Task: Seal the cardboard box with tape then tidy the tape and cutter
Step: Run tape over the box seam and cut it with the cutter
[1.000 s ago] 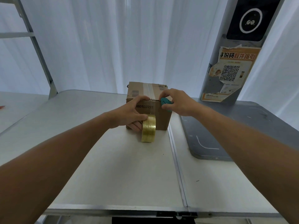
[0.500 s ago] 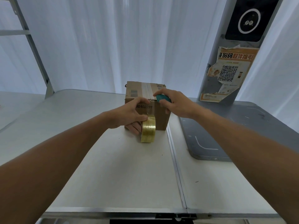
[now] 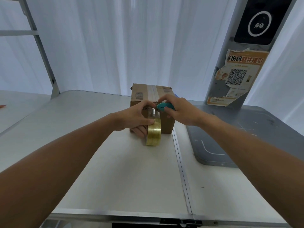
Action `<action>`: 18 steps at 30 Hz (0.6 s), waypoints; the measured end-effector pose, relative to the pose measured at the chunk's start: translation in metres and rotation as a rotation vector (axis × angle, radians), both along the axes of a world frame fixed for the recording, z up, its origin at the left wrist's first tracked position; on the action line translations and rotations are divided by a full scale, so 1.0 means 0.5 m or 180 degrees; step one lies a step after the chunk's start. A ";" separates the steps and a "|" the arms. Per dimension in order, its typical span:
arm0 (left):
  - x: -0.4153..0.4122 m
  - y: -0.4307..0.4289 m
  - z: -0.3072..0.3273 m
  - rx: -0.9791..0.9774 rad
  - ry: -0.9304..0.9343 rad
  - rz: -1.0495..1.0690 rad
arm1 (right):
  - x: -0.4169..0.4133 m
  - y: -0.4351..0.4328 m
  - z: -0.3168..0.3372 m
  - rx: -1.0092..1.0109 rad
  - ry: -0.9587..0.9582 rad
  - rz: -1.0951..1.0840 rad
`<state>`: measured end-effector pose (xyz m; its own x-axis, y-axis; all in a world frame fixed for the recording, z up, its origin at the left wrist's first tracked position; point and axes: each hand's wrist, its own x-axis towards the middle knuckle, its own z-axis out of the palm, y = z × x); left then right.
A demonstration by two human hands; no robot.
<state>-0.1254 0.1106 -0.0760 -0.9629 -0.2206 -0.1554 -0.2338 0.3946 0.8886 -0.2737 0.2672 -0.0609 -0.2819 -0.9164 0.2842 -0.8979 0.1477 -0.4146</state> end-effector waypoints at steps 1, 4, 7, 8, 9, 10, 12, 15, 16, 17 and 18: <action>-0.001 -0.001 0.000 -0.0010 0.0024 -0.0007 | 0.002 0.001 0.000 -0.0023 0.0033 0.0015; -0.002 -0.004 -0.001 -0.0081 0.0090 -0.0038 | 0.008 0.000 0.004 -0.0003 0.0179 0.0057; -0.002 -0.005 -0.006 -0.0056 0.0091 -0.0044 | 0.006 -0.003 0.008 0.0070 0.0204 0.0050; -0.002 -0.003 -0.008 -0.0038 0.0098 -0.0043 | 0.005 -0.004 0.009 0.0074 0.0164 0.0035; -0.001 -0.002 -0.009 -0.0031 0.0112 -0.0043 | 0.004 -0.006 0.009 0.0059 0.0125 0.0022; -0.001 -0.001 -0.009 -0.0029 0.0126 -0.0048 | 0.004 -0.007 0.009 0.0030 0.0086 0.0014; 0.000 -0.002 -0.010 -0.0027 0.0136 -0.0054 | 0.006 -0.011 0.009 -0.0024 0.0009 0.0001; 0.000 -0.003 -0.009 -0.0047 0.0089 -0.0048 | 0.010 -0.016 0.007 -0.0006 0.0005 -0.0012; -0.001 -0.003 -0.009 -0.0067 0.0074 -0.0049 | 0.011 -0.017 0.006 0.0012 0.0027 -0.0017; -0.002 -0.003 -0.009 -0.0070 0.0066 -0.0048 | 0.013 -0.019 0.006 0.0022 0.0066 -0.0026; -0.003 -0.003 -0.010 -0.0063 0.0067 -0.0048 | 0.013 -0.020 0.005 0.0022 0.0136 -0.0045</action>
